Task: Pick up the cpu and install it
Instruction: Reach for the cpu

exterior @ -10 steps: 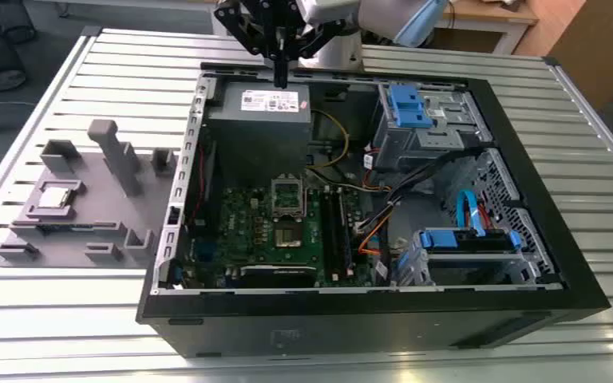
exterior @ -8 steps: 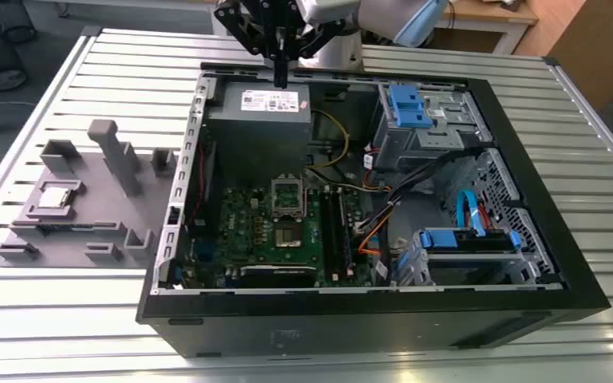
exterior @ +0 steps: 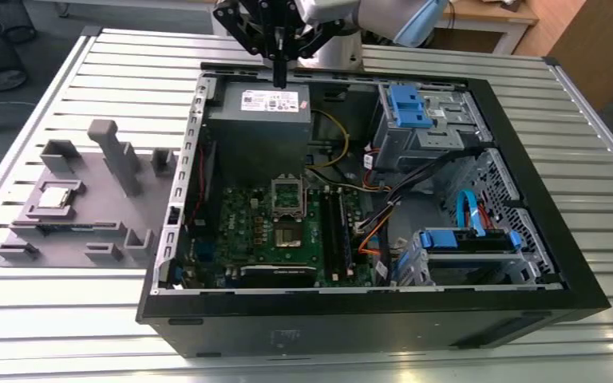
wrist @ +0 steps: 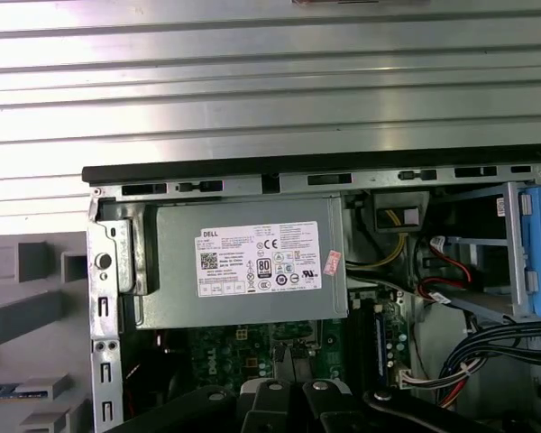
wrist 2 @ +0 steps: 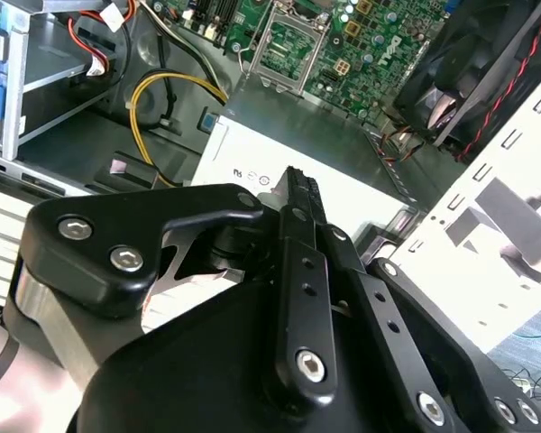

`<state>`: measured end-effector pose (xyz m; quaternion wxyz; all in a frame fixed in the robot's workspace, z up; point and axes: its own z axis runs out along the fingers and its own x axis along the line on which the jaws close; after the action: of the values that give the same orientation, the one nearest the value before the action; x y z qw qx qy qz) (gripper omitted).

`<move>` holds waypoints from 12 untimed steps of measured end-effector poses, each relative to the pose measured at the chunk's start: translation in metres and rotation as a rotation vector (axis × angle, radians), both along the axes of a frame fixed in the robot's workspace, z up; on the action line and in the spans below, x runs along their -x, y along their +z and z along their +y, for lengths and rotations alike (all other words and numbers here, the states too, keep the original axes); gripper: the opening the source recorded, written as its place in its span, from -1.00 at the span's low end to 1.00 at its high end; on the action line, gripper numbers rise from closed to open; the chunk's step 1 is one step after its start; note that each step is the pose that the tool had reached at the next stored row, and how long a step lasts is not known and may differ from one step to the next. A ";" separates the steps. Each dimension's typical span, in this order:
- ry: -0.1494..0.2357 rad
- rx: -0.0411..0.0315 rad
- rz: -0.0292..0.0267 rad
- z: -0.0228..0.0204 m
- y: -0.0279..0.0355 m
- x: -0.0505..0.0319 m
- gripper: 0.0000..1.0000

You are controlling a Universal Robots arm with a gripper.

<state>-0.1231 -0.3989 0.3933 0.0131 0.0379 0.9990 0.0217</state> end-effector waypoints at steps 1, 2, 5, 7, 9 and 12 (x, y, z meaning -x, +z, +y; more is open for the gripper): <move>0.000 0.0000 0.0000 0.0000 0.0000 0.0001 -0.80; 0.000 0.0000 0.0000 0.0000 0.0000 0.0003 -0.80; 0.000 0.0000 -0.0001 0.0000 0.0000 0.0012 -0.80; 0.000 0.0001 0.0000 0.0000 0.0000 0.0022 -0.80; 0.000 0.0000 0.0000 0.0000 0.0000 0.0032 -0.80; 0.000 0.0000 0.0000 0.0000 0.0000 0.0049 -0.80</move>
<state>-0.1280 -0.3989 0.3933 0.0131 0.0379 0.9990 0.0217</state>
